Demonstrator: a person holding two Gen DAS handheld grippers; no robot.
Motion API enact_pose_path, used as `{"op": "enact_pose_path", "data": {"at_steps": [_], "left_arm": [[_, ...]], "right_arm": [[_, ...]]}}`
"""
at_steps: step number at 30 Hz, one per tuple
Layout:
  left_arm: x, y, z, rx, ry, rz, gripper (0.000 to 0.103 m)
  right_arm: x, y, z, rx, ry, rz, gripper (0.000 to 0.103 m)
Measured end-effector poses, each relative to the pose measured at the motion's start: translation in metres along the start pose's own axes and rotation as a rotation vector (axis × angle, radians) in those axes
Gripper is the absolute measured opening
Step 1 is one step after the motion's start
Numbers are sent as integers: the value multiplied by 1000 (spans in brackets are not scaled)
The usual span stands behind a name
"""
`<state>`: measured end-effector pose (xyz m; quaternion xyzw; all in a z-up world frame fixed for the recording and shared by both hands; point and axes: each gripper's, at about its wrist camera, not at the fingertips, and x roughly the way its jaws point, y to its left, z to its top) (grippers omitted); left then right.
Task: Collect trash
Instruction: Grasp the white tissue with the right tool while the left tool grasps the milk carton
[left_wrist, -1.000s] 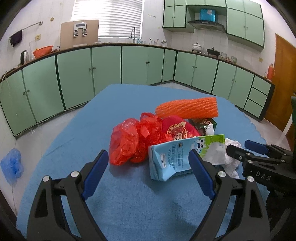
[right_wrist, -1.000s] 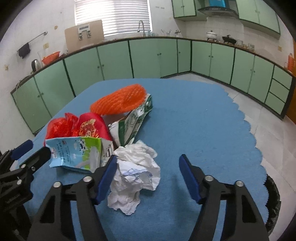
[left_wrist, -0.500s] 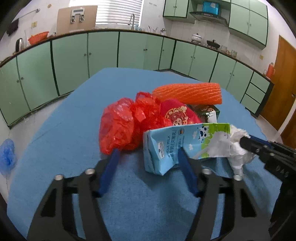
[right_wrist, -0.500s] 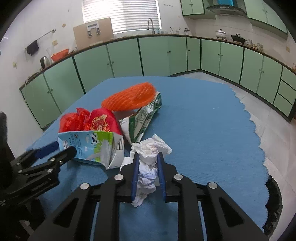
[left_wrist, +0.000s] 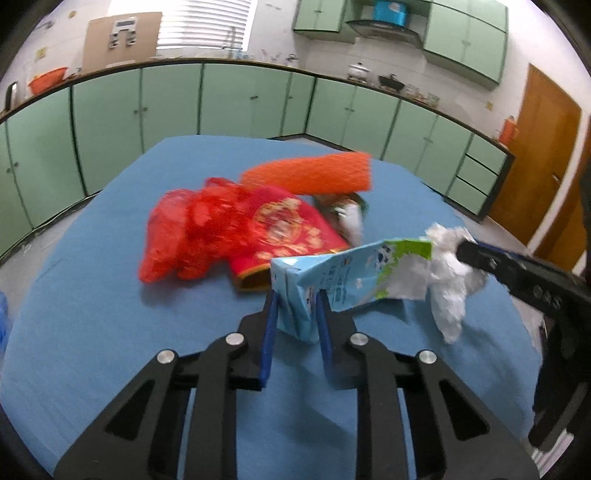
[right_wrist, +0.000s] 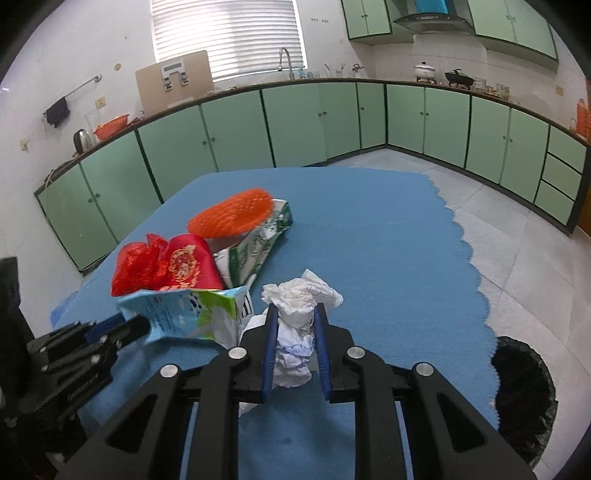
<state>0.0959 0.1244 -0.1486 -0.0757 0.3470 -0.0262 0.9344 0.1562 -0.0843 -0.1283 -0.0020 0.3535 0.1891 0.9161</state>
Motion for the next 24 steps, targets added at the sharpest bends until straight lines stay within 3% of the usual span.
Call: {"op": "enact_pose_path", "data": {"at_steps": [2, 4, 5, 13, 21, 24], "left_arm": [[-4, -9, -4, 28, 0, -3, 26], [-7, -13, -7, 47, -15, 3, 57], [-9, -14, -8, 57, -28, 9, 62], [2, -12, 5, 122, -52, 18, 79], [20, -15, 10, 175, -29, -79, 83], [20, -19, 9, 172, -24, -100, 69]], "right_arm": [[-3, -6, -1, 5, -1, -13, 19], [-5, -13, -2, 15, 0, -24, 19], [-5, -15, -2, 19, -1, -28, 19], [-10, -25, -6, 21, -7, -36, 19], [-9, -27, -7, 33, -4, -30, 19], [-8, -29, -8, 42, -1, -30, 19]]}}
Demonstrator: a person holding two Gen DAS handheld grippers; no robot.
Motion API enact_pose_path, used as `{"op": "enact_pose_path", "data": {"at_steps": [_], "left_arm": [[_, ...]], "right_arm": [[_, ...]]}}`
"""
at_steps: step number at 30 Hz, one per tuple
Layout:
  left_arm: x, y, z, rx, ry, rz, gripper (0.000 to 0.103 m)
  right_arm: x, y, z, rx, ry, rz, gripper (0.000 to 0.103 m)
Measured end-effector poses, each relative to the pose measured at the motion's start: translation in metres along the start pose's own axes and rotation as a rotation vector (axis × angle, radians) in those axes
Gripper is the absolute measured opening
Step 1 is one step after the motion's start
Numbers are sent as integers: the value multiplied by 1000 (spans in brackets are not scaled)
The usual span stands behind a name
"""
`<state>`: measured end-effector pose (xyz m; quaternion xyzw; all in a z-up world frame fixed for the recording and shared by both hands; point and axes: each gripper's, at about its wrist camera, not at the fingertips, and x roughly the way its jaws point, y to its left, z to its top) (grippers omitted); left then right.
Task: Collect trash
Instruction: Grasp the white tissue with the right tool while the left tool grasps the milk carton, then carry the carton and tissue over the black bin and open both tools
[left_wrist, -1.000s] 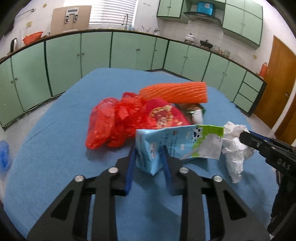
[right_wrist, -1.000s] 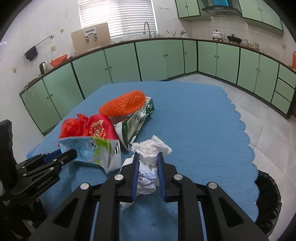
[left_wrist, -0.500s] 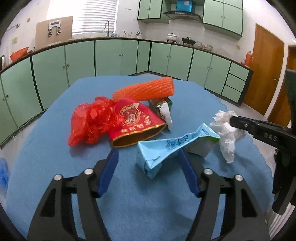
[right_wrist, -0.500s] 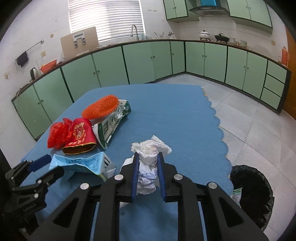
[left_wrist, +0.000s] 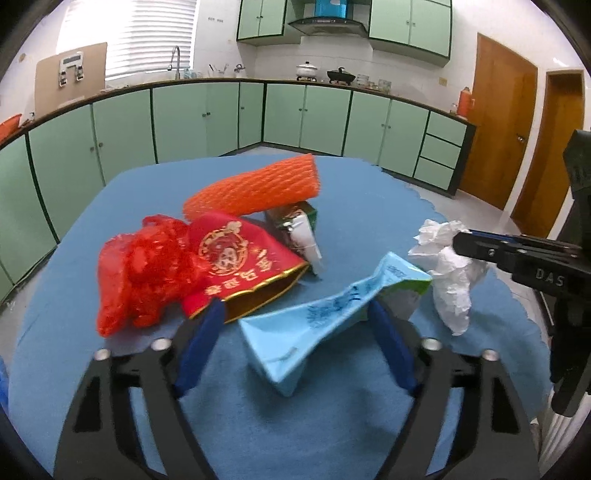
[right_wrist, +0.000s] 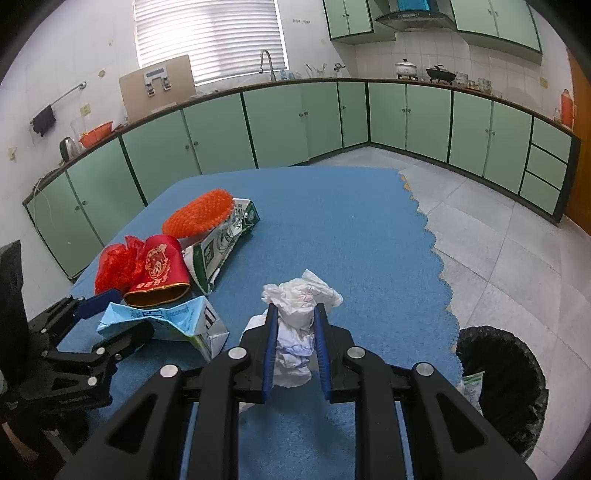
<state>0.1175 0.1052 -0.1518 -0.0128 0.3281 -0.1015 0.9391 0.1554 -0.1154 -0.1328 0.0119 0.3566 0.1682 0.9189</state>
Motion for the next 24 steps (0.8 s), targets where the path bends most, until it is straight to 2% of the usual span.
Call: {"op": "enact_pose_path", "data": {"at_steps": [2, 3, 4, 7, 11, 15, 24], "left_arm": [[0, -3, -2, -2, 5, -2, 57], [1, -5, -3, -7, 10, -4, 45], [0, -6, -5, -12, 14, -9, 38], [-5, -11, -9, -41, 5, -10, 33], [-18, -20, -12, -71, -29, 4, 32], [-30, -35, -12, -53, -73, 45, 31], [-37, -47, 4, -54, -95, 76, 31]], "right_arm": [[1, -2, -1, 7, 4, 1, 19], [1, -3, -1, 9, 5, 2, 19], [1, -3, -1, 9, 5, 1, 19], [0, -4, -1, 9, 2, 3, 19], [-2, -6, -1, 12, 0, -1, 19], [-5, -8, 1, 19, -5, -7, 19], [-28, -16, 9, 22, -38, -36, 19]]}}
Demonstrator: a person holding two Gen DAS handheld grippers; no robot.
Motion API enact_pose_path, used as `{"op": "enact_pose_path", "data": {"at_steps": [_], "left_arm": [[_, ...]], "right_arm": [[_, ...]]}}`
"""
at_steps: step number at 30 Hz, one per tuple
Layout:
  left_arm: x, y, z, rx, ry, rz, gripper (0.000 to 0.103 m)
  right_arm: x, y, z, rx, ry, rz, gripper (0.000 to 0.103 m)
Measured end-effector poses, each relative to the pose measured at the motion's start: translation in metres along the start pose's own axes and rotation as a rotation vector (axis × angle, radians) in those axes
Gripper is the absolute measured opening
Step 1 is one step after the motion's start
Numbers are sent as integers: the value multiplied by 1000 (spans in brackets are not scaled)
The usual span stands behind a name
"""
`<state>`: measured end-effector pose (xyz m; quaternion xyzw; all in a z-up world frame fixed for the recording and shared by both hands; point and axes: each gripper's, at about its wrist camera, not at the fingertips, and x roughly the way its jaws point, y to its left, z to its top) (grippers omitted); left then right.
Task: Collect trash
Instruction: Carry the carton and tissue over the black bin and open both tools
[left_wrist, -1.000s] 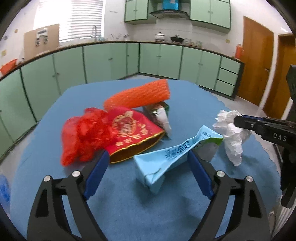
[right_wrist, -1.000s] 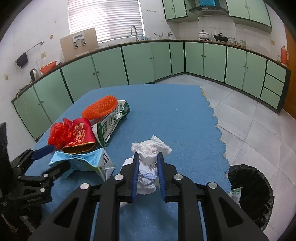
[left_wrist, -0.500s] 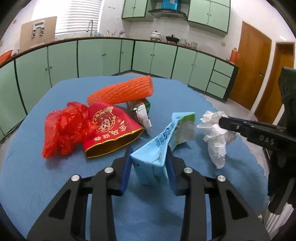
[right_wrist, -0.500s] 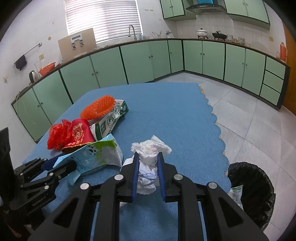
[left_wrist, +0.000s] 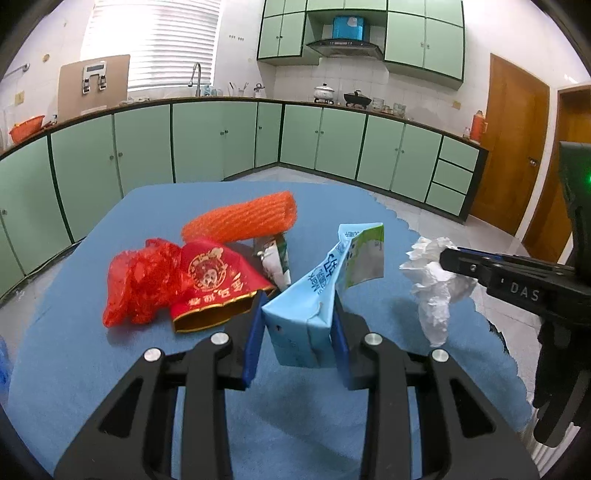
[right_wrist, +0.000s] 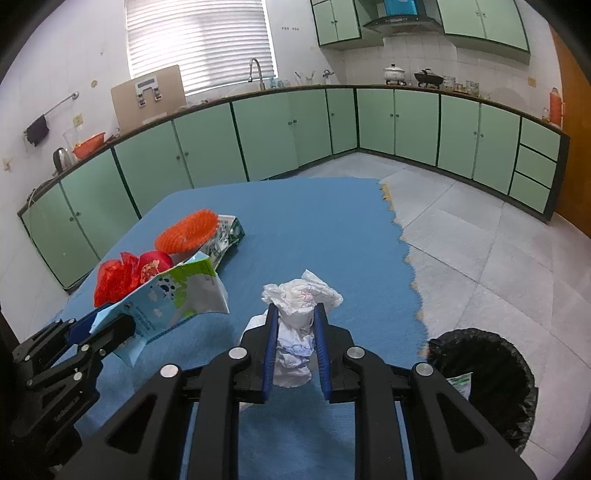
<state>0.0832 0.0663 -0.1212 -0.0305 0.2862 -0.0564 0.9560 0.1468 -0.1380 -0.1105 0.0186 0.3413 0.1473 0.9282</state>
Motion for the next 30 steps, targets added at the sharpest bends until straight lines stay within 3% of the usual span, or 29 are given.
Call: {"op": "enact_pose_path", "data": {"at_steps": [18, 30], "left_arm": [[-3, -47, 37, 28, -56, -53, 31], [15, -114, 47, 85, -44, -155, 31]], "right_arm": [[-52, -36, 10, 42, -72, -55, 18], [-86, -94, 2, 114, -109, -153, 18]]}}
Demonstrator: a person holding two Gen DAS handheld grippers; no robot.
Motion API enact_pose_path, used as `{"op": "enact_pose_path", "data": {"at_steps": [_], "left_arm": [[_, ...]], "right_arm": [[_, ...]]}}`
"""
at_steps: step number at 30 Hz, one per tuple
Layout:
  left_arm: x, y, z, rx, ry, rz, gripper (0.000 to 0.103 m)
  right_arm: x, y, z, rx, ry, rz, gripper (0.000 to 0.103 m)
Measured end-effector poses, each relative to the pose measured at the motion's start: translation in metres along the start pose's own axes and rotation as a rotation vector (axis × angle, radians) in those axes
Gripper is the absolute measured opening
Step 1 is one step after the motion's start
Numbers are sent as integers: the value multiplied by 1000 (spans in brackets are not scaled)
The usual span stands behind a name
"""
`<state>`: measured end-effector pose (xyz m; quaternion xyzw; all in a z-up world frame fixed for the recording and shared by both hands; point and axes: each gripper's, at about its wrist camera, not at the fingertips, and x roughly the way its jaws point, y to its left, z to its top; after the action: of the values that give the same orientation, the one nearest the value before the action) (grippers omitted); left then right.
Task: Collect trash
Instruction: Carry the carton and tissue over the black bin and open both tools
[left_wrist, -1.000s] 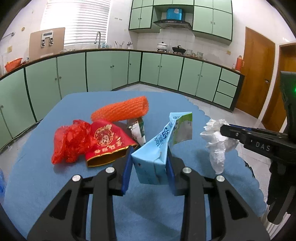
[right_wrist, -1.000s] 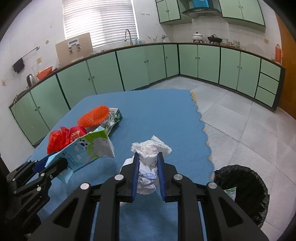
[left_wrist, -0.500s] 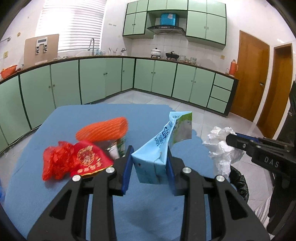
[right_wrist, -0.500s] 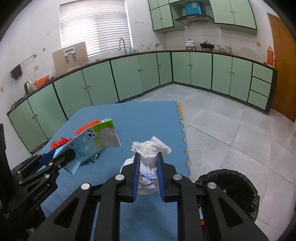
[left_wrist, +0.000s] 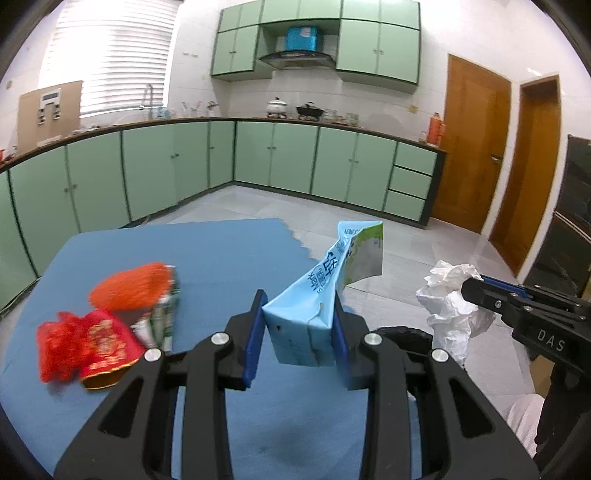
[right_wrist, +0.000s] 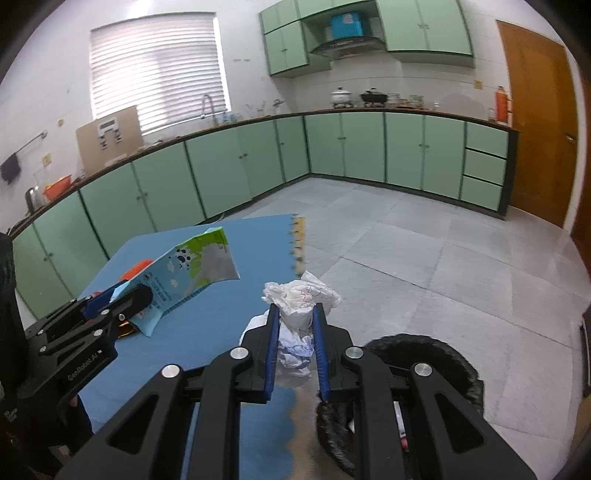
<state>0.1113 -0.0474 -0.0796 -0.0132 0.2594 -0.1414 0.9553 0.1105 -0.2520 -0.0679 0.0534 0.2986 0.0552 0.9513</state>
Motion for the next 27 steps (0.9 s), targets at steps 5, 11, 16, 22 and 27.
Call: {"op": "enact_pose_path", "data": {"at_steps": [5, 11, 16, 22, 27], "left_arm": [[21, -35, -1, 34, 29, -56, 31], [48, -78, -8, 67, 65, -120, 31], [75, -109, -16, 90, 108, -173, 31], [113, -138, -26, 115, 189, -232, 31], [142, -155, -37, 146, 242, -226, 31]], "right_arm": [[-10, -36, 1, 21, -10, -64, 18], [-11, -75, -5, 55, 2, -131, 18], [0, -111, -17, 104, 36, -185, 18], [18, -155, -38, 164, 92, -237, 18], [33, -183, -54, 195, 142, -271, 18]]}}
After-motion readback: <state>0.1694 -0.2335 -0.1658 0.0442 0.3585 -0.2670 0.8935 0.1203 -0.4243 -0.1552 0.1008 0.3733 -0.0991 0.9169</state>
